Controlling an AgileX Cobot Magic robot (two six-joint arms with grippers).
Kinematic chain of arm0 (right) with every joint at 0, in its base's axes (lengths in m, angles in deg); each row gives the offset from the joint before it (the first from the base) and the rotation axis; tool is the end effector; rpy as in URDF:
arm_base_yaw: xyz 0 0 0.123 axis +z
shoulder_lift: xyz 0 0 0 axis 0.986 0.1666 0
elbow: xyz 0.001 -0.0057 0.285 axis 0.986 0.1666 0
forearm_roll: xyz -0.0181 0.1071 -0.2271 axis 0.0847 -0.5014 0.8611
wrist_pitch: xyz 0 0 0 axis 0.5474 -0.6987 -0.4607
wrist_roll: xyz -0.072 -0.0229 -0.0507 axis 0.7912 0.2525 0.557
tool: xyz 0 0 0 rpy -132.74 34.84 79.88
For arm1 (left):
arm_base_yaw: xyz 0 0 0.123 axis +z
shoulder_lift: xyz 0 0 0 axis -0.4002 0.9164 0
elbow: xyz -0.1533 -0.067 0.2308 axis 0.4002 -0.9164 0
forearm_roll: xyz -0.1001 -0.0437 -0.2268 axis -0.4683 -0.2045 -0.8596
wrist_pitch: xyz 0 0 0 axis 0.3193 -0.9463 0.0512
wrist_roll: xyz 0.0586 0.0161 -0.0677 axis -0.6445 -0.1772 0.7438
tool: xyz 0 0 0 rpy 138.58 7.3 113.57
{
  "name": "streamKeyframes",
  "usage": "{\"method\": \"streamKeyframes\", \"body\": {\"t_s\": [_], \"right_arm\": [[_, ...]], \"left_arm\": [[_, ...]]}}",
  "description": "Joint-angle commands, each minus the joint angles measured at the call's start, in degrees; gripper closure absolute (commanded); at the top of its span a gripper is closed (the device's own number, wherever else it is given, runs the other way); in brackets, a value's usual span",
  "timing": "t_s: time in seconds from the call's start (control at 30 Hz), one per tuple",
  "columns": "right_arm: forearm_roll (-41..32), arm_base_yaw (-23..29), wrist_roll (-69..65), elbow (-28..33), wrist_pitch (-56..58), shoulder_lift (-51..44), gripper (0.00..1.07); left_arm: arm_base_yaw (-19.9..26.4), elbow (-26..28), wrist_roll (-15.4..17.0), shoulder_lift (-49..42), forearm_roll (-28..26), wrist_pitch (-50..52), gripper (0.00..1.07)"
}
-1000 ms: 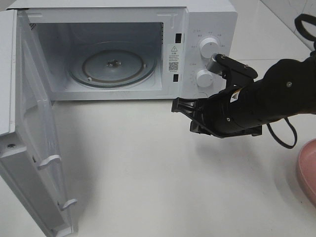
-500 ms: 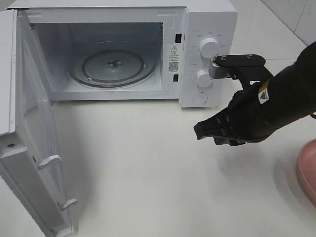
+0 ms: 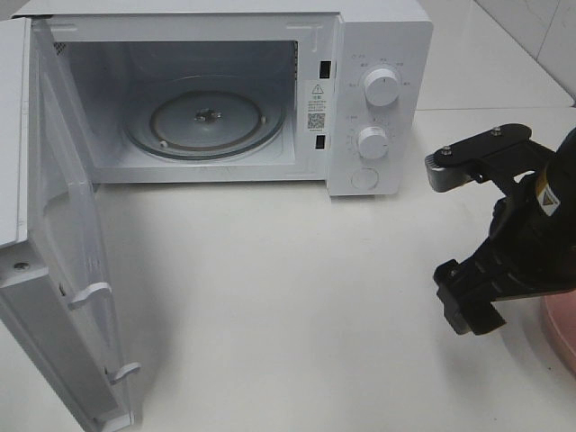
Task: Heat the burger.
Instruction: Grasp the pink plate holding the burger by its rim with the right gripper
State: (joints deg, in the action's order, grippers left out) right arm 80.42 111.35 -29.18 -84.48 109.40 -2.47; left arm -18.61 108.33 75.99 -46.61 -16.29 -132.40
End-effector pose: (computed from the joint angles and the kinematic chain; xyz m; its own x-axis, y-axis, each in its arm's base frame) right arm 0.2102 0.1062 0.2004 -0.8735 -0.4214 -0.2438 -0.3924 0.9058 -0.1599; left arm -0.0052 -0.0150 0.2807 -0.4234 -0.0002 -0.9060 0.0726 0.9968 -0.0342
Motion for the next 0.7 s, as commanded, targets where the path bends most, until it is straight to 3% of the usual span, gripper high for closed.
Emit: {"method": "streamKeyframes", "body": {"t_s": [0.03,0.4,0.7], "right_arm": [[1.0,-0.9,-0.4,0.1,1.3,-0.4,0.09],[0.8,-11.9,-0.4,0.1,1.7,-0.4,0.19],[1.0,-17.2,-0.4,0.5,3.7,-0.4,0.25]], "left_arm": [[-0.3,0.0,-0.1,-1.1,-0.1,0.5,0.09],[-0.3,0.0,-0.1,-1.1,-0.1,0.5,0.09],[-0.3,0.0,-0.1,-1.1,-0.1,0.5,0.09]]}}
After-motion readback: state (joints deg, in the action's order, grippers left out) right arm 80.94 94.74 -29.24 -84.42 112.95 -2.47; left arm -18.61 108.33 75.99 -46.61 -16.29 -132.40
